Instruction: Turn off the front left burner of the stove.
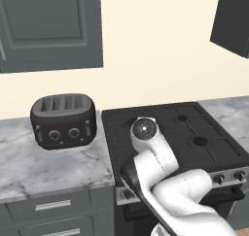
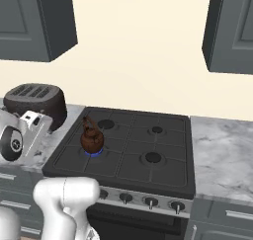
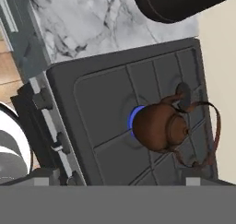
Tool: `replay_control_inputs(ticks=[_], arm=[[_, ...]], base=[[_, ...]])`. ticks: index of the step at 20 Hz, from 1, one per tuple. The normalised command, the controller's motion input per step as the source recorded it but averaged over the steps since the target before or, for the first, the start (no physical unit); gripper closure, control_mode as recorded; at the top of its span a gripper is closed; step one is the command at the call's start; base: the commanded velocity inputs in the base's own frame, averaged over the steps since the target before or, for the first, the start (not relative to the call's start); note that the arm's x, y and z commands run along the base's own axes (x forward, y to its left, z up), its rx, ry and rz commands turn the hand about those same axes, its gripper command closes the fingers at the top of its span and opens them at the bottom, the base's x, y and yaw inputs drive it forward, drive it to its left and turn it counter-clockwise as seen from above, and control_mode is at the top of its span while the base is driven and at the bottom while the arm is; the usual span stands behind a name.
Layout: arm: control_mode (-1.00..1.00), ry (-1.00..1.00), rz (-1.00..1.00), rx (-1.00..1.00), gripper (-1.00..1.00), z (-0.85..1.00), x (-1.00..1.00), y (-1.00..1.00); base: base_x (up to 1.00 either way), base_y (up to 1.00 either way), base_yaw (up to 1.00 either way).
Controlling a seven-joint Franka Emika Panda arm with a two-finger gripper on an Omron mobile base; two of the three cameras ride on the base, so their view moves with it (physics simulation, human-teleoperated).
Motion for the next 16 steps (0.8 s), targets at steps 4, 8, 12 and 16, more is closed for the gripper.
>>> replay_control_inputs(ticks=[4, 8, 12, 16], arm=[[-1.0, 0.01, 0.16, -0.32, -1.0, -0.41, -0.12, 0.63], [-1.0, 0.0, 0.14, -0.29, -1.0, -0.5, -0.13, 0.51], [-1.0, 0.0, 0.12, -0.19, -1.0, -0.52, -0.15, 0.11], [-1.0, 0.0, 0.06, -0.17, -1.0, -0.6, -0.13, 0.0]], base=[[0.0, 0.0, 0.0], [0.0, 0.0, 0.0], [0.0, 0.0, 0.0], [0.0, 0.0, 0.0]])
